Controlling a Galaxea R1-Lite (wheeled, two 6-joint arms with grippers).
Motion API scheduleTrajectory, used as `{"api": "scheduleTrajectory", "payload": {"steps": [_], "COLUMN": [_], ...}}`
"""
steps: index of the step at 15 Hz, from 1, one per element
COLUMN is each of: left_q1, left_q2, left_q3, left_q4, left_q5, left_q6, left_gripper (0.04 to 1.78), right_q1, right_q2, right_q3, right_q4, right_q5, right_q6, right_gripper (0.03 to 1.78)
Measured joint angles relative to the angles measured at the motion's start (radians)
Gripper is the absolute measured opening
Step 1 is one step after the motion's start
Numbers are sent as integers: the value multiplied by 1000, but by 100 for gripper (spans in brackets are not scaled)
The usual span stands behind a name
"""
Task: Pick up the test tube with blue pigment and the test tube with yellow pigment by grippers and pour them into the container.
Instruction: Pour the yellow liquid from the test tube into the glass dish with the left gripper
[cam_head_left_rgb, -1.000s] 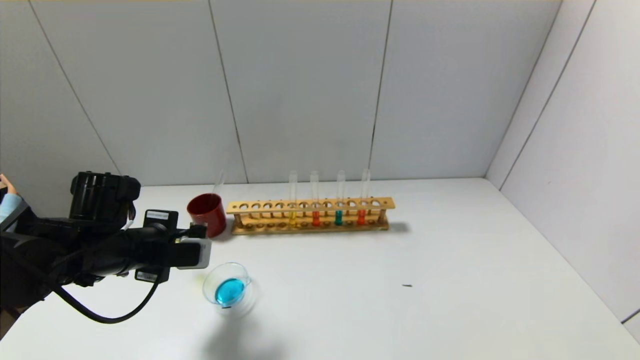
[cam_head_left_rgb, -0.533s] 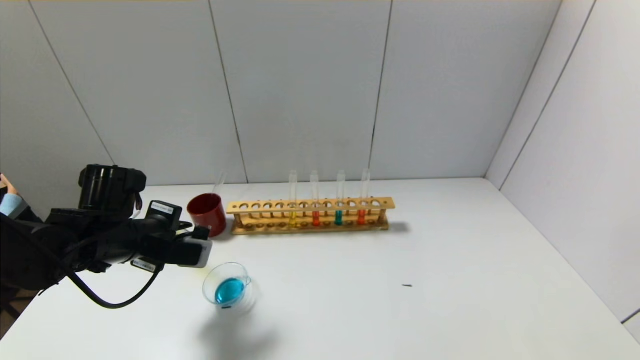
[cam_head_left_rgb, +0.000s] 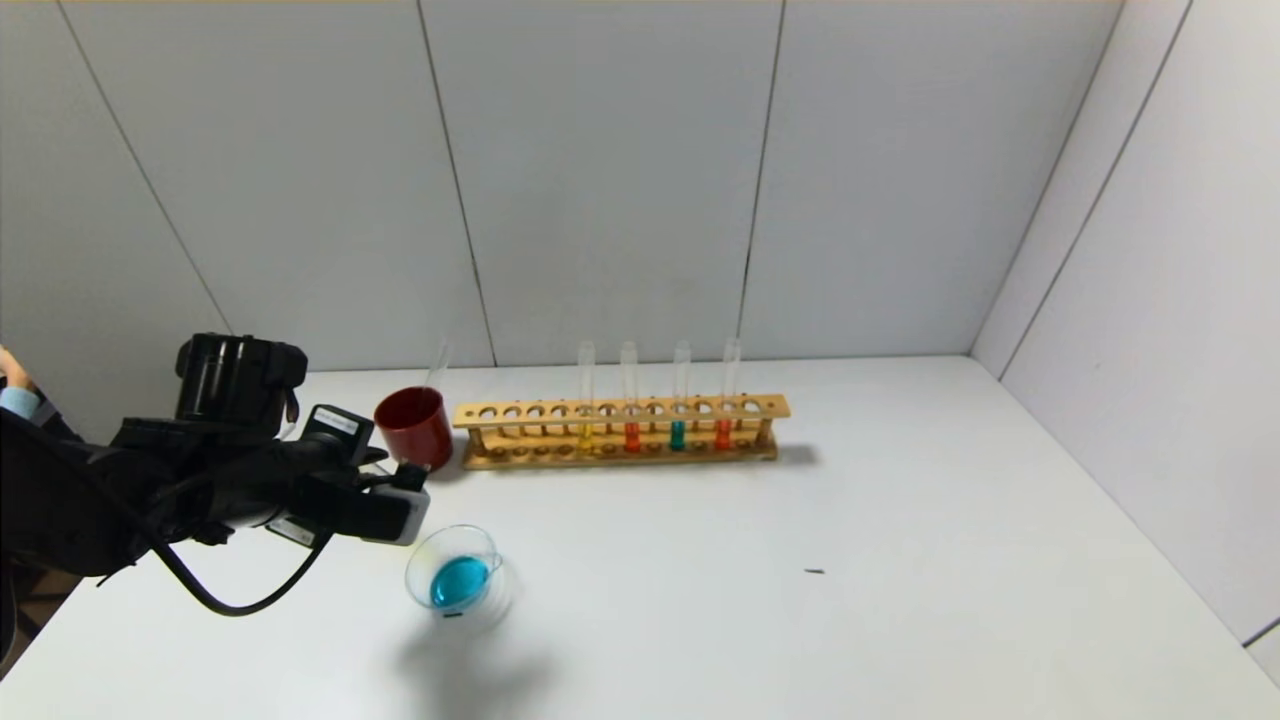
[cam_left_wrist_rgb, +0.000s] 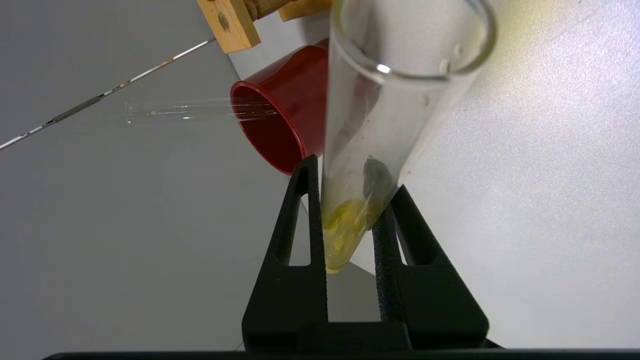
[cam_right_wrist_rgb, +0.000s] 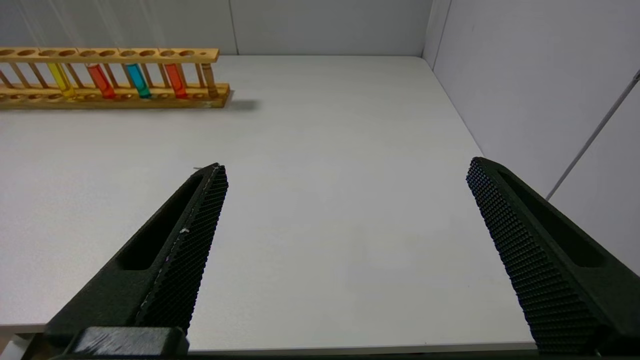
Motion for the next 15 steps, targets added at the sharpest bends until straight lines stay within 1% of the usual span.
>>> {"api": "scheduleTrajectory", "payload": {"steps": [7, 12, 15], "left_q1": [-4, -16, -19], "left_q2": [26, 54, 65], "left_q3": [-6, -8, -12], "left_q4": [0, -1, -1], "left_q5": [28, 74, 78], "left_q6": [81, 123, 183], "left_gripper": [32, 32, 32], "right_q1": [0, 0, 0], "right_q2": [0, 0, 0], "right_q3": [0, 0, 0], "right_q4": [0, 0, 0], "right_q5": [0, 0, 0], "right_q6": [0, 0, 0], "right_gripper": [175, 175, 175]}}
